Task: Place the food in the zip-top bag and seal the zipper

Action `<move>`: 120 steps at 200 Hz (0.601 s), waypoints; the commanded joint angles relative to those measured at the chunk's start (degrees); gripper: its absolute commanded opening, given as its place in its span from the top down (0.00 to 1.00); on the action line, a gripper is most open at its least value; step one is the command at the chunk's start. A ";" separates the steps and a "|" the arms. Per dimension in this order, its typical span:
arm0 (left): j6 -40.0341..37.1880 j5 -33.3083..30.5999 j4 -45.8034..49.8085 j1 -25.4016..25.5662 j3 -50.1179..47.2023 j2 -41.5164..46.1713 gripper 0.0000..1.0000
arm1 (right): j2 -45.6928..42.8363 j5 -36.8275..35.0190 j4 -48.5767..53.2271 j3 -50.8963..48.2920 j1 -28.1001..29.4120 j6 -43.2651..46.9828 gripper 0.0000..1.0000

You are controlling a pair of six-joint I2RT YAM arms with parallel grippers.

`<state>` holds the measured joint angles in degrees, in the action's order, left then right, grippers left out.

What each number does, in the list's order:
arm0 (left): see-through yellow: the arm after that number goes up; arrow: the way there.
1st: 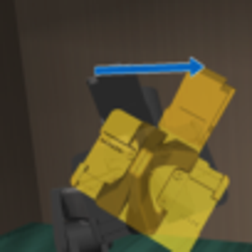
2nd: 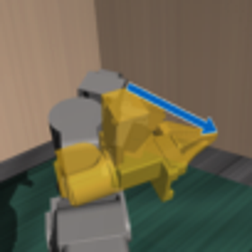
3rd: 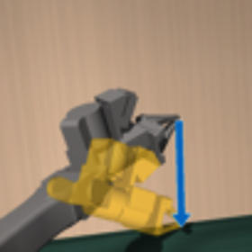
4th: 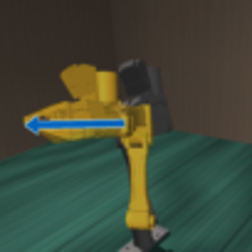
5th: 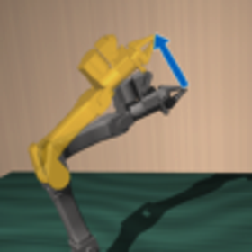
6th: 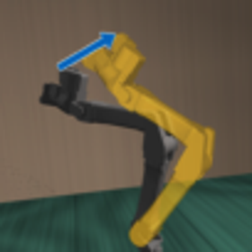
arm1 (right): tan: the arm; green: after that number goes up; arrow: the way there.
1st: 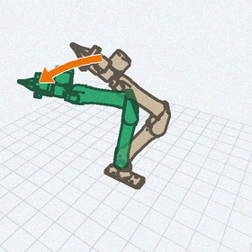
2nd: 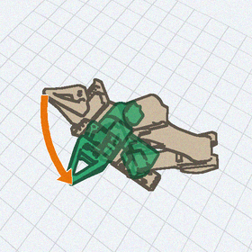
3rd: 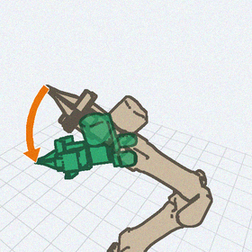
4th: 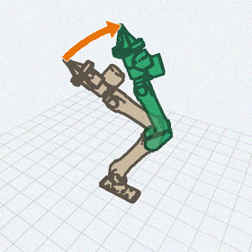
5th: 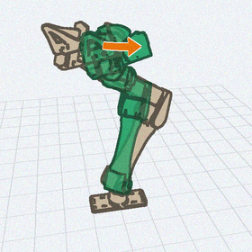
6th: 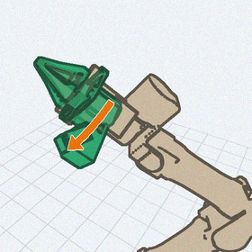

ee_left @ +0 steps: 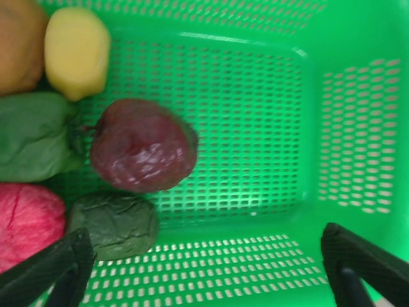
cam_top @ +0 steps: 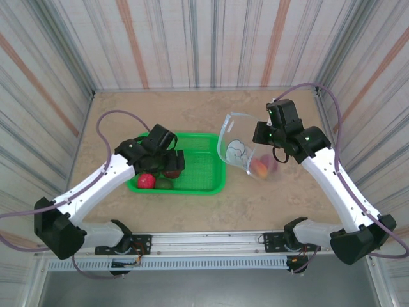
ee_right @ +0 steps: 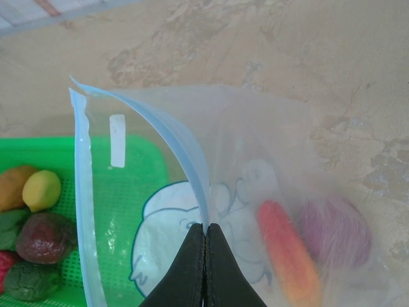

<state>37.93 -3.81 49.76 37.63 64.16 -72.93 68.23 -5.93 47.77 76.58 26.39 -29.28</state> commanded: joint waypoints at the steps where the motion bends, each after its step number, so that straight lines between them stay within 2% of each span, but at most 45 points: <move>1: 1.32 -2.46 1.80 -1.82 -1.90 -2.37 0.01 | -0.34 0.34 -0.05 -0.02 0.50 1.56 1.00; 52: 3.81 0.28 -0.92 -4.62 -1.84 -9.41 0.01 | -0.02 0.79 -0.66 -0.55 0.57 1.52 1.00; 120: 6.93 1.53 -1.54 -5.00 2.58 -21.36 0.02 | 0.10 0.57 -0.84 -0.67 0.59 2.16 1.00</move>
<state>42.28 -3.25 47.86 33.04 64.38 -91.13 68.23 -5.54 47.55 76.58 26.65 -28.84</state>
